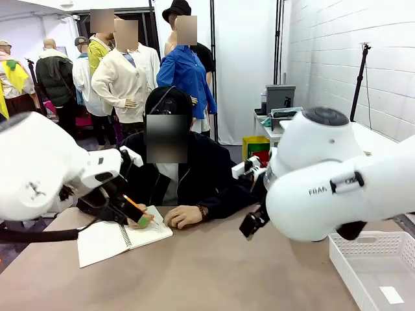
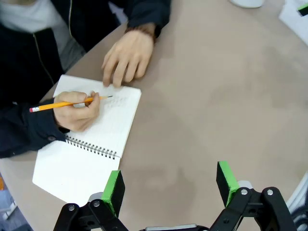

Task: Sort the paper based on its condition.
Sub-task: If a person hands you a paper, place it in the Organizing basket , and if it's crumpled, put it in the Trash can.

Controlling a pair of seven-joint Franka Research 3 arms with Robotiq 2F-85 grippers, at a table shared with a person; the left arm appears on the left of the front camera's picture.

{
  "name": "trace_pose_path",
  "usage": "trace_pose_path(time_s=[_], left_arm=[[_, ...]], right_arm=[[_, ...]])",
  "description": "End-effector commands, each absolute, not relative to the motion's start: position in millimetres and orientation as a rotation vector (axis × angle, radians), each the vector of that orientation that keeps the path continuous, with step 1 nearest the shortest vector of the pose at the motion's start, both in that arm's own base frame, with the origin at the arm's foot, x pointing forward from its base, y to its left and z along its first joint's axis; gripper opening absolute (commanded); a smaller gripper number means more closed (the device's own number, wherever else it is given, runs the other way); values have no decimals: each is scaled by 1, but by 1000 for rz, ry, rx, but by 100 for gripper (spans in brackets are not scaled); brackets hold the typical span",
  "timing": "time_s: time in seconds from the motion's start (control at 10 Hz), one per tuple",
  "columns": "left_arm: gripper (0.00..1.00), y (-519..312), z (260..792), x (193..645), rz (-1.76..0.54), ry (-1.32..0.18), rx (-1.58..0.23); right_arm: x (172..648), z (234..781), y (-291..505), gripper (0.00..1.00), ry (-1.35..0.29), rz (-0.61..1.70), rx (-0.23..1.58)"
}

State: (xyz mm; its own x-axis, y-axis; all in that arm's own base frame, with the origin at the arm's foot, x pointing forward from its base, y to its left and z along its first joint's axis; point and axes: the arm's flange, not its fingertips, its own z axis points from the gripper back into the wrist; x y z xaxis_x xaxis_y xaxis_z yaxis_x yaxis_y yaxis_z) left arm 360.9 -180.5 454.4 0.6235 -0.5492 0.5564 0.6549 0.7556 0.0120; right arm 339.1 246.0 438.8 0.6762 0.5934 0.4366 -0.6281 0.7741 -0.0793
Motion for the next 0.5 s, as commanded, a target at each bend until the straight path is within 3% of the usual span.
trace_pose_path(time_s=[0.0,0.4], left_arm=[[100,-161,500,348,-793,-567,-263],[100,-128,578,345,-934,-579,-310]], right_arm=[[339,478,254,100,-470,696,135],[337,566,252,100,-541,715,261]])
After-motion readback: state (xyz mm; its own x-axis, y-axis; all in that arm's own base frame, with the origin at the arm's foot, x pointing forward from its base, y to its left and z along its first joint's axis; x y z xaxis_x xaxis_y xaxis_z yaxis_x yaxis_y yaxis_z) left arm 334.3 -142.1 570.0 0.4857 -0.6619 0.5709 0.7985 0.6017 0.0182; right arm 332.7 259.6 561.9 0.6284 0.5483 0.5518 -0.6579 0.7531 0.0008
